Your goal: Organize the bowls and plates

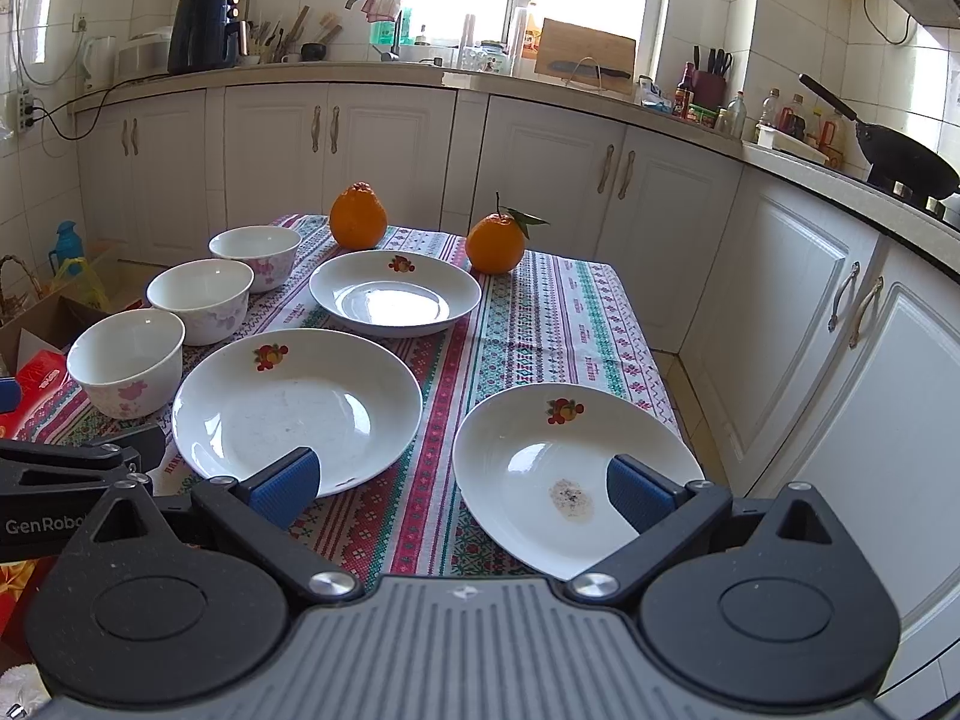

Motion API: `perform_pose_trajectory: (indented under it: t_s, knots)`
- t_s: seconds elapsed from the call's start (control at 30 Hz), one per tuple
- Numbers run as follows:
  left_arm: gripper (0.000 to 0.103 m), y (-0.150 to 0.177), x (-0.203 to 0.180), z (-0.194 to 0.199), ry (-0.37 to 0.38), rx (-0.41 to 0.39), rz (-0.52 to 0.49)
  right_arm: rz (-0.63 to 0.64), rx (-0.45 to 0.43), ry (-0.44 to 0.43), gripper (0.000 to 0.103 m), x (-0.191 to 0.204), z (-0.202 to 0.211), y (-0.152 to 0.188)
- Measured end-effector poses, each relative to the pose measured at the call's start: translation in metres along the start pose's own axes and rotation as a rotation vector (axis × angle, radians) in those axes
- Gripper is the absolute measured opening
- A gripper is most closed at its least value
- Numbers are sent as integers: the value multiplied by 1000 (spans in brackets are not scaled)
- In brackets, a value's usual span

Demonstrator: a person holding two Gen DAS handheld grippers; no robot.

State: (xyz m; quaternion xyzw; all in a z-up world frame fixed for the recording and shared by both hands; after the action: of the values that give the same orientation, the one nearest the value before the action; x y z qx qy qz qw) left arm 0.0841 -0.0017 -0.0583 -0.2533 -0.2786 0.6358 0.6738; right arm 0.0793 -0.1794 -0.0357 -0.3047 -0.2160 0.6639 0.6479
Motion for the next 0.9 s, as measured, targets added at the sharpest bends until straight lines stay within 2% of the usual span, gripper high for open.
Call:
perform_pose_trajectory:
  t_s: [0.17,0.37,0.67,0.9]
  knots:
    - [102,-4,-6,-2,10,1,-27,18,0,-8,103,-3,-3,-1]
    - [102,-15,-23,0,59,-21,-107,62,-22,-26,103,-14,-1,-7]
    - [102,-36,-49,-4,114,-60,-203,79,-7,-14,103,-57,-11,1]
    - [102,-39,-67,-19,228,-8,-209,64,42,-34,103,-85,-32,23]
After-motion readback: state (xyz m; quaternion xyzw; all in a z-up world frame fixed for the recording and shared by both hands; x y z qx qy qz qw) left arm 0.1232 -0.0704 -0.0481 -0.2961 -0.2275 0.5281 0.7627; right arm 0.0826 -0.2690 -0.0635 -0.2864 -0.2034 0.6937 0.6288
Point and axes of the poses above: each gripper's, at about its wrist camera, not at the fingertips, and z roughly against the way its jaws point, x to its left, y to its underside, the point moved 10 cm from there along -z, roughly the way its jaws point, and after that the axes turned 11 degrees about x, right-handed, at the moved point
